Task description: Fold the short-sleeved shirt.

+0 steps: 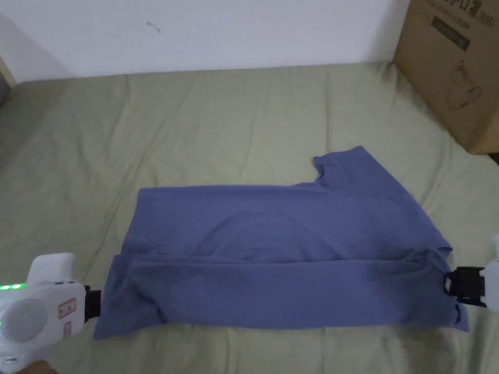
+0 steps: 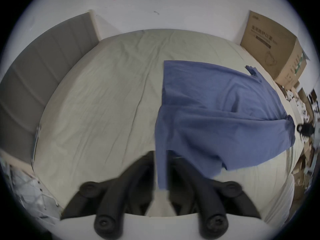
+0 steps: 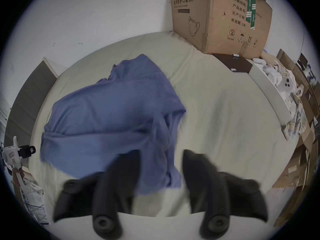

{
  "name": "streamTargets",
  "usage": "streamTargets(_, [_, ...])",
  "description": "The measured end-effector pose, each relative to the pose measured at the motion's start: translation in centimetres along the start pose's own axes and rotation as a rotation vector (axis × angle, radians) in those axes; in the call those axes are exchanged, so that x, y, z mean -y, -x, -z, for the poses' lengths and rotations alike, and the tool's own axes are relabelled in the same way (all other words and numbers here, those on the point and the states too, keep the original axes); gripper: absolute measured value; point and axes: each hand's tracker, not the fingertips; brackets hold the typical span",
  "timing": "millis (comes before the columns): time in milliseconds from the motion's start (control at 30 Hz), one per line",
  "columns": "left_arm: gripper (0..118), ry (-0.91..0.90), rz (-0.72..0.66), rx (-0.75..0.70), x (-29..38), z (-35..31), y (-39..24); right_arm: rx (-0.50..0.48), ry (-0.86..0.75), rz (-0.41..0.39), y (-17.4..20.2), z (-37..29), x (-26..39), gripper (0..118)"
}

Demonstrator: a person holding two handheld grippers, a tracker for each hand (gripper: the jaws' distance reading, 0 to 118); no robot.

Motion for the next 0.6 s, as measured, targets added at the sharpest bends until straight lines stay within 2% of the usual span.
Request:
streamTargets(33, [7, 0.001, -0.026, 0.013, 1.0, -0.5, 0.2, 0.008, 0.004, -0.001, 0.0, -0.3, 1.0, 11])
streamTargets(100, [6, 0.009, -0.051, 0.072, 2.5, -1.1, 0.4, 0.005, -0.004, 0.028, -0.1, -0.8, 2.9, 8])
streamTargets(167, [7, 0.01, -0.053, 0.077, 3.0, -0.5, 0.8, -0.055, 0.023, 0.062, -0.2, -1.0, 4.3, 8])
streamTargets(200, [9, 0.003, -0.052, 0.077, 3.1, -0.3, 0.7, -0.048, 0.02, 0.06, -0.1, -0.9, 4.9, 8])
streamTargets(233, [18, -0.005, -0.047, 0.072, 3.1, 0.1, 0.5, -0.046, 0.019, 0.059, 0.1, -0.9, 5.3, 8])
streamTargets(267, [39, 0.0, -0.046, 0.061, 2.7, 0.6, 0.2, -0.045, 0.018, 0.051, 0.3, -1.0, 5.7, 8])
streamTargets(367, [91, 0.039, -0.067, 0.081, 2.2, 2.4, -0.1, -0.046, 0.008, 0.05, 0.6, -1.3, 6.1, 8])
streamTargets(467, [94, 0.068, -0.063, 0.066, 2.0, 4.5, -0.9, -0.057, -0.002, 0.072, 0.4, -1.7, 6.0, 8])
streamTargets(533, [91, 0.108, -0.066, 0.06, 2.2, 6.0, -1.0, -0.047, -0.008, 0.074, 0.3, -1.9, 6.0, 8])
streamTargets(567, [83, 0.121, -0.073, 0.016, 2.4, 6.4, -1.1, -0.047, -0.011, 0.071, 0.2, -1.9, 6.0, 8])
streamTargets(600, [80, 0.107, -0.07, 0.037, 2.3, 6.2, -1.1, -0.046, -0.011, 0.067, 0.1, -1.9, 5.9, 8])
